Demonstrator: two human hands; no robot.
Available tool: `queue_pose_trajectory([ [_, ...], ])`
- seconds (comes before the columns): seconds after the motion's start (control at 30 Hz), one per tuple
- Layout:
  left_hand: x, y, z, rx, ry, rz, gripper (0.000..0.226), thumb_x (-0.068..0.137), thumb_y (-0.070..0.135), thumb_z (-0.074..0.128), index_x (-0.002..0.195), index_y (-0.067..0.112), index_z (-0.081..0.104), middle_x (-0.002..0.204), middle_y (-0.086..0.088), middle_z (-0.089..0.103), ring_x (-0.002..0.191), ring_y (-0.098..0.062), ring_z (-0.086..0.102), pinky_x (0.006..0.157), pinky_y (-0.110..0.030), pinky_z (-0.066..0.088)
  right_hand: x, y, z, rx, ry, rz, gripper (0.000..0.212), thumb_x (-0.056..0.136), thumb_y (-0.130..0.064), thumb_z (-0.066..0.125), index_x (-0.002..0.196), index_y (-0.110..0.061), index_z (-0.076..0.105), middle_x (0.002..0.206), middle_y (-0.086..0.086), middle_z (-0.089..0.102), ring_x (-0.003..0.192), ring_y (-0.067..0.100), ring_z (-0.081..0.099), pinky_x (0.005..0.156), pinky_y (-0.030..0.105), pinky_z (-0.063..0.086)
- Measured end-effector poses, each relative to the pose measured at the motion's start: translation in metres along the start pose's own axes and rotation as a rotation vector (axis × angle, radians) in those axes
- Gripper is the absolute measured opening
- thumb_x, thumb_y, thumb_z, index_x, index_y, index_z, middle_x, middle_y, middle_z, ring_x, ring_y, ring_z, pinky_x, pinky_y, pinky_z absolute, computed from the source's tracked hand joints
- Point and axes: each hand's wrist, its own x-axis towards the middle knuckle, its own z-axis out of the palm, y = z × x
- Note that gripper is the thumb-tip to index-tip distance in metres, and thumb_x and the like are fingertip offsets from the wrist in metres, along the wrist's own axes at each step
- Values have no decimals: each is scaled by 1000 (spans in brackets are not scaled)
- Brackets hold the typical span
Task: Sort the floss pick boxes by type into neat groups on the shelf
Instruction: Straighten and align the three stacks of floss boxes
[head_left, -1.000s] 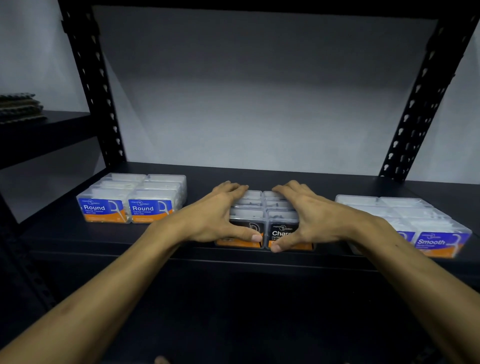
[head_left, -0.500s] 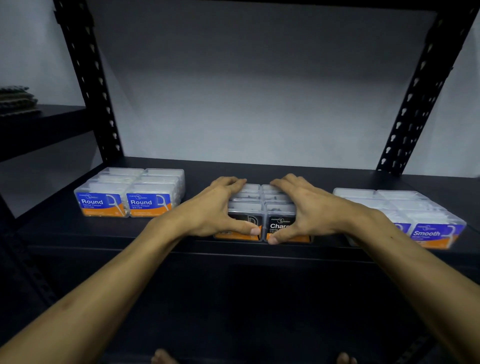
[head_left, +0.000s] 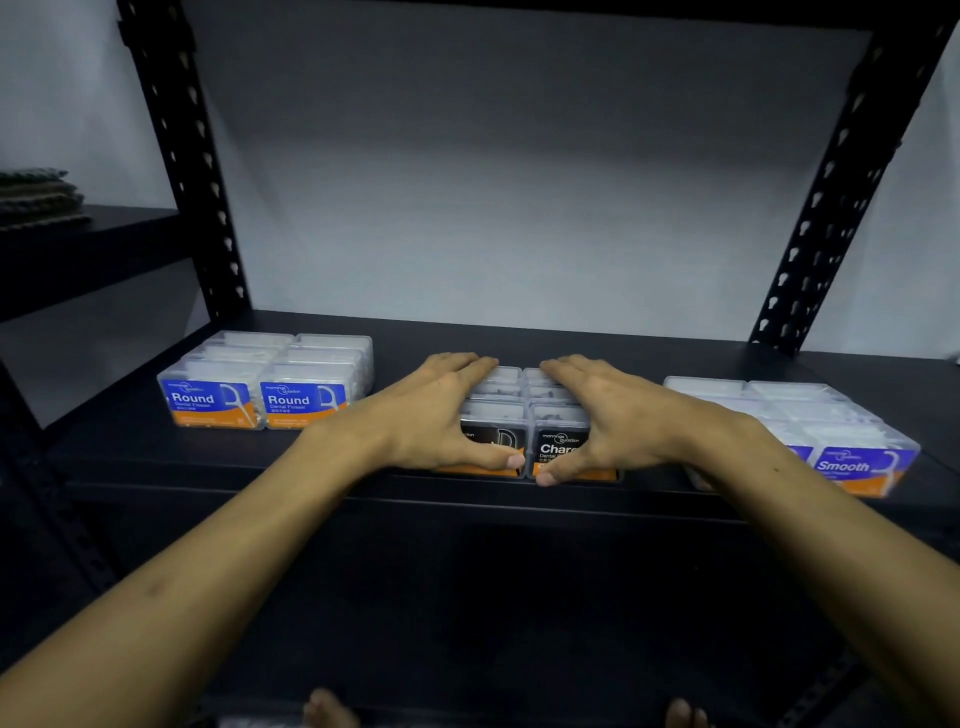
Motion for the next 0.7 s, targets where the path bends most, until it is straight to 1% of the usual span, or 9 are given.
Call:
queue_pose_trajectory([
  [0.1,0,0,-1,23,4,0,119,65,81,65,157,22,19,163,2,20,150,-13,14,122,-30,19,-1,-2,0,16,-5,19,132,60,-70,81,158,-12,14,162,2,24,148,20,24,121,33,26],
  [0.17,-1,0,-1,36,14,-1,120,63,85,62,156,23,20,163,2,19,150,-12,13,121,-37,24,-2,-3,0,9,-1,30,134,60,-72,80,159,-13,12,164,2,20,150,20,20,122,38,25],
  [0.27,-3,1,-6,63,44,1,122,58,93,54,157,28,21,166,1,9,152,-14,5,121,-46,24,-5,-6,-1,8,-7,28,135,61,-74,78,160,-19,3,168,0,8,155,18,1,124,48,17],
  [0.33,-4,4,-13,41,78,-1,119,59,95,50,156,34,18,166,3,4,152,-15,3,120,-51,24,-9,-7,-5,69,12,15,134,61,-74,77,160,-26,1,169,-3,3,155,14,-6,125,47,11],
  [0.37,-6,6,-17,31,95,1,116,61,95,49,156,36,17,167,4,3,152,-16,3,119,-53,24,-12,-9,-9,117,37,11,131,62,-73,78,160,-28,4,169,-4,5,155,13,-3,125,45,12],
  [0.43,-10,7,-26,14,128,-1,109,66,92,48,155,39,17,167,5,4,152,-16,7,118,-55,24,-15,-14,-19,211,92,6,121,65,-71,77,159,-30,12,166,-6,15,152,12,12,122,38,21],
  [0.5,-15,4,-32,-23,184,3,100,69,91,46,153,41,23,166,4,11,151,-16,12,119,-52,26,-15,-20,-27,250,131,-2,109,72,-69,72,158,-30,19,163,-6,23,148,11,23,115,33,27],
  [0.6,-23,-9,-43,-108,267,-11,87,78,87,39,150,38,33,163,6,24,148,-16,24,118,-44,27,-6,-34,-30,304,212,4,95,79,-68,66,156,-29,26,161,-5,32,145,11,32,114,34,31],
  [0.7,-33,-26,-54,-258,369,-70,75,85,80,37,145,36,43,154,10,42,142,-11,37,115,-39,32,9,-54,-27,459,307,51,87,82,-67,63,153,-27,32,156,-4,41,141,13,41,109,33,38],
])
